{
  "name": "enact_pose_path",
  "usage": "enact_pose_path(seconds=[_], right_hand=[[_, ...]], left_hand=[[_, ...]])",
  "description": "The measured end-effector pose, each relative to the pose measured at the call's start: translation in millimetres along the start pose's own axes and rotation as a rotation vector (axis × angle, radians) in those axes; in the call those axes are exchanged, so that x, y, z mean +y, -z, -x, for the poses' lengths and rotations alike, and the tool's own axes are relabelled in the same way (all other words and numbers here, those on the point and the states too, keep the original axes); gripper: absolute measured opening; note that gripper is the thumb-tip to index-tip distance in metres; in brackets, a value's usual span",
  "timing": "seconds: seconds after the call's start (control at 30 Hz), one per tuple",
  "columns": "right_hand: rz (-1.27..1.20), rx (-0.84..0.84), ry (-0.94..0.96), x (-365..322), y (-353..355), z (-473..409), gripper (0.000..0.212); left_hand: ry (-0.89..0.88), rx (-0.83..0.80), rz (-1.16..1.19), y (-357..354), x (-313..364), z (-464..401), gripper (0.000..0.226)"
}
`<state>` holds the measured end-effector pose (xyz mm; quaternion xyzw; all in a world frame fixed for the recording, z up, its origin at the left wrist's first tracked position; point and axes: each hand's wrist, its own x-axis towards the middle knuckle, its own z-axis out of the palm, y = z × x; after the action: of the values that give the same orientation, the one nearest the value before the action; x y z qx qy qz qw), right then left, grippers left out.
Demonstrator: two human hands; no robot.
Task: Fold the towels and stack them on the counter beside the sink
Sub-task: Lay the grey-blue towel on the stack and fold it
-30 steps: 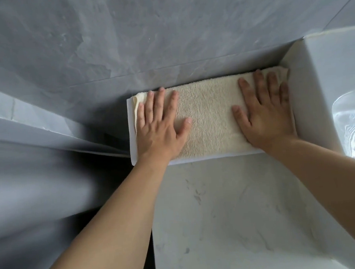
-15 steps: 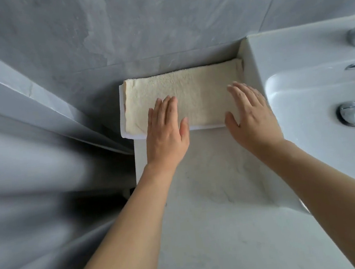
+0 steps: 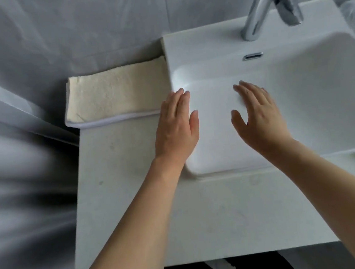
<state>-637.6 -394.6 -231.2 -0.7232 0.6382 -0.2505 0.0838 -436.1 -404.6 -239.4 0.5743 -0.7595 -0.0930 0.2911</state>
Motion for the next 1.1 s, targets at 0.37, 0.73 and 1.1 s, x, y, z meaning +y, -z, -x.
enact_pose_path(seconds=[0.37,0.73,1.1], right_hand=[[0.032,0.007,-0.044,105.8,68.8,19.5,0.052],[0.029,0.126,-0.134,297.3,191.0,39.5,0.046],[0.218,-0.367,-0.317,443.4,230.5,73.3,0.077]], left_hand=[[0.001,-0.115,0.034,-71.1,124.2,-15.8,0.051],[-0.030,-0.002,0.135,-184.7,300.6,-50.9,0.042],[0.129,-0.722,0.190,-289.8,435.2,-44.4,0.052]])
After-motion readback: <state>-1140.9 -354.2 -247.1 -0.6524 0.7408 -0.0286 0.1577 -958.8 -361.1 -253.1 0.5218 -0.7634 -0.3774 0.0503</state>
